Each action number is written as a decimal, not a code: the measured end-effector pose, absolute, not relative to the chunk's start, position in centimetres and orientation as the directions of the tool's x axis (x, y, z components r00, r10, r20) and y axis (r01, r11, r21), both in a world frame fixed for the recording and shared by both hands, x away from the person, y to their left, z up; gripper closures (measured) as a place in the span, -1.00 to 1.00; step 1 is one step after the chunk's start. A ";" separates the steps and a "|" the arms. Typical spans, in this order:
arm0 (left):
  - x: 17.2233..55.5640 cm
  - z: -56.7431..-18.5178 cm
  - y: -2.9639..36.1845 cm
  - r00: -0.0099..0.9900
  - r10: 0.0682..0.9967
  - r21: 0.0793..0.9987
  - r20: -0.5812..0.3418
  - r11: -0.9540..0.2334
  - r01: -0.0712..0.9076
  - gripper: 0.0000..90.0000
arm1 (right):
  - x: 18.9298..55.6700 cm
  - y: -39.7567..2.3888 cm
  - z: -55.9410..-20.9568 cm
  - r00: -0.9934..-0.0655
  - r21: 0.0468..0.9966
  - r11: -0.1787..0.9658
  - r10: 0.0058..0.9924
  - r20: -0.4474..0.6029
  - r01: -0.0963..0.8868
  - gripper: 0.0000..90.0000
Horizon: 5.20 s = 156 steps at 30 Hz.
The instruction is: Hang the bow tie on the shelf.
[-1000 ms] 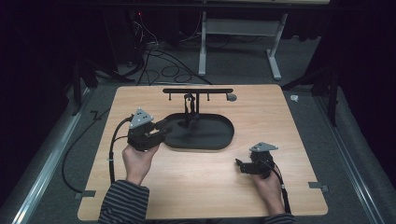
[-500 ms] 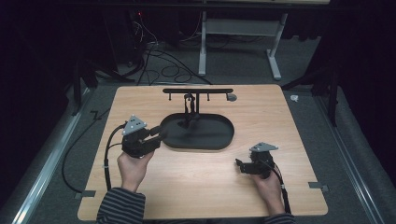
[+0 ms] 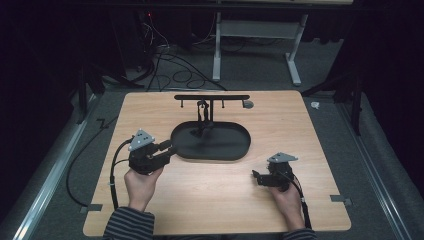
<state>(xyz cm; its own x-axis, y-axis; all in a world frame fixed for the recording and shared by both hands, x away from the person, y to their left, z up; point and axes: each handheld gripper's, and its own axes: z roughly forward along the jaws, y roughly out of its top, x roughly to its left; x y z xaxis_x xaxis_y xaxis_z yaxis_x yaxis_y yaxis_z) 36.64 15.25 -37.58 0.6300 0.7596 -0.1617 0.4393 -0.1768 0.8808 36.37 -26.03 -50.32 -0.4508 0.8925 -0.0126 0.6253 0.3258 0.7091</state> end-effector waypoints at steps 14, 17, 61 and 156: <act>36.4 -39.1 15.0 0.632 0.753 0.866 -0.184 -0.180 0.467 0.42 | 36.4 -26.0 -50.3 -0.451 0.709 0.326 0.892 -0.013 0.625 -0.54; 36.3 -39.3 14.9 0.633 0.753 0.864 -0.182 -0.185 0.468 0.42 | 36.4 -26.0 -50.3 -0.451 0.709 0.326 0.893 -0.013 0.625 -0.54; 36.2 -43.4 13.2 0.627 0.745 0.813 -0.228 -0.209 0.544 0.37 | 36.4 -26.0 -50.3 -0.450 0.709 0.325 0.893 -0.012 0.625 -0.54; 39.0 -50.6 7.7 0.610 0.792 0.756 -0.018 -0.388 0.527 0.08 | 36.3 -26.0 -50.3 -0.451 0.709 0.326 0.892 -0.012 0.626 -0.54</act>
<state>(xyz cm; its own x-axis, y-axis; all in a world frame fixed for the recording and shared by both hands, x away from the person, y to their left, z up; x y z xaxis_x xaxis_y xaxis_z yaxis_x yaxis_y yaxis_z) 39.00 7.68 -50.58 0.6096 0.7925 -0.0183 0.5271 -0.3880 0.7561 36.32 -26.04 -50.33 -0.4514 0.8922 -0.0117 0.6255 0.3258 0.7089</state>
